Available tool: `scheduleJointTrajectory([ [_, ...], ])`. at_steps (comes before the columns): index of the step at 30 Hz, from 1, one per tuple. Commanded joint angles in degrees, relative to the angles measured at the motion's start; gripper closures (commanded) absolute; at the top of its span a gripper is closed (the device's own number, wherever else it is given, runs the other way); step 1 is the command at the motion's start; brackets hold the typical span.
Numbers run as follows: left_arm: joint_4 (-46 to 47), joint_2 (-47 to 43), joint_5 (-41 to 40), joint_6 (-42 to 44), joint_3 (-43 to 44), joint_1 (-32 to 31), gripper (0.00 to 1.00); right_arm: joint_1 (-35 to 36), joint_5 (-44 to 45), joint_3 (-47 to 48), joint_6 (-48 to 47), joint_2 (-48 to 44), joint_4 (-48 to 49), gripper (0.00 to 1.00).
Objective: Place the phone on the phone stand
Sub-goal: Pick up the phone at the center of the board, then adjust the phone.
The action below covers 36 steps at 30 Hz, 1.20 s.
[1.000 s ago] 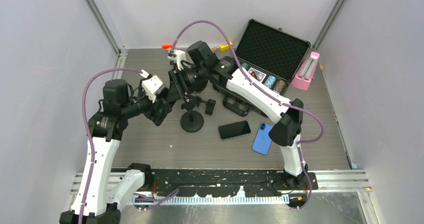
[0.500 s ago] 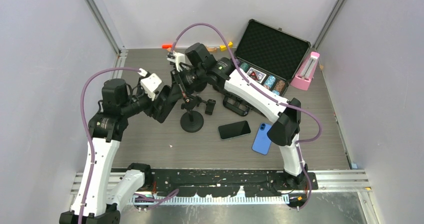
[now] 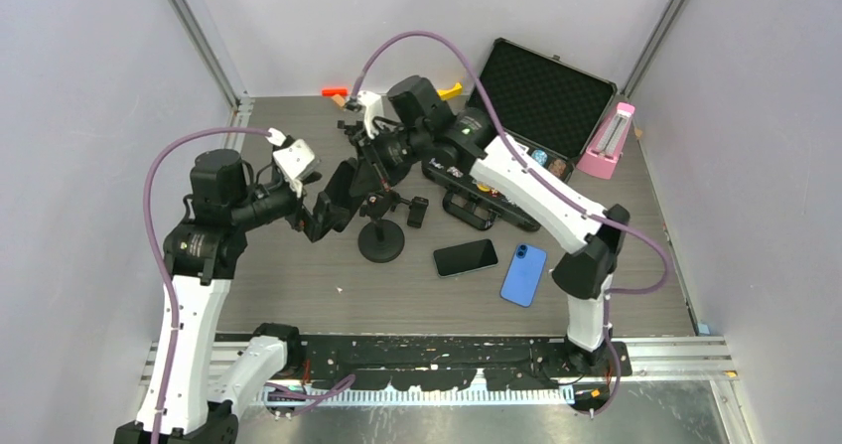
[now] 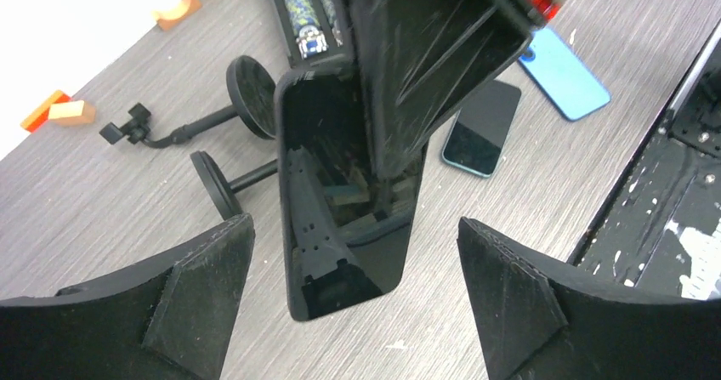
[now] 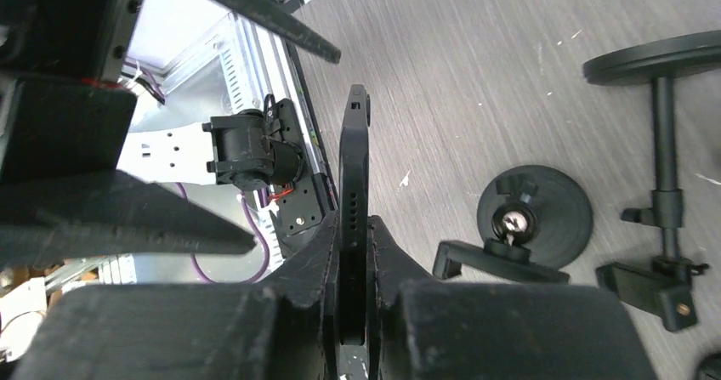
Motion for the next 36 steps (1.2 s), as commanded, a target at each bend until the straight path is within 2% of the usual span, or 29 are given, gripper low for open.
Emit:
scheduleJointTrajectory([
  [1, 3.16, 0.93, 0.39, -8.74, 3.18, -0.12, 0.07, -3.61, -0.42, -0.36, -1.47, -9.02, 3.34, 1.0],
  [5, 9.05, 3.65, -0.91, -17.57, 3.97, -0.05, 0.06, -10.38, -4.61, -3.1, 3.51, -13.09, 7.69, 1.0],
  [9, 18.1, 6.63, 2.19, -27.66, 4.18, -0.08, 0.06, -15.85, -8.03, -6.53, 8.49, -16.64, 12.43, 1.0],
  [17, 48.13, 12.79, 10.77, -54.77, -2.13, -0.03, 0.07, -23.05, -14.34, -16.98, 18.81, -22.28, 24.76, 1.0],
  [23, 68.16, 17.71, 13.37, -70.1, -5.55, -0.32, 0.09, -26.17, -17.62, -21.67, 26.34, -24.24, 33.83, 1.0],
  [26, 75.39, 18.71, 11.58, -74.63, -7.56, -1.07, 0.13, -26.67, -18.8, -23.92, 29.9, -24.13, 38.33, 1.0],
  [32, 80.42, 22.17, 11.45, -78.55, -7.89, -3.74, 0.16, -27.12, -20.07, -27.58, 34.97, -23.88, 45.32, 1.0],
  [36, 85.89, 23.92, 11.72, -83.02, -9.97, -4.79, 0.23, -27.12, -20.67, -30.02, 38.46, -23.72, 51.09, 1.0],
])
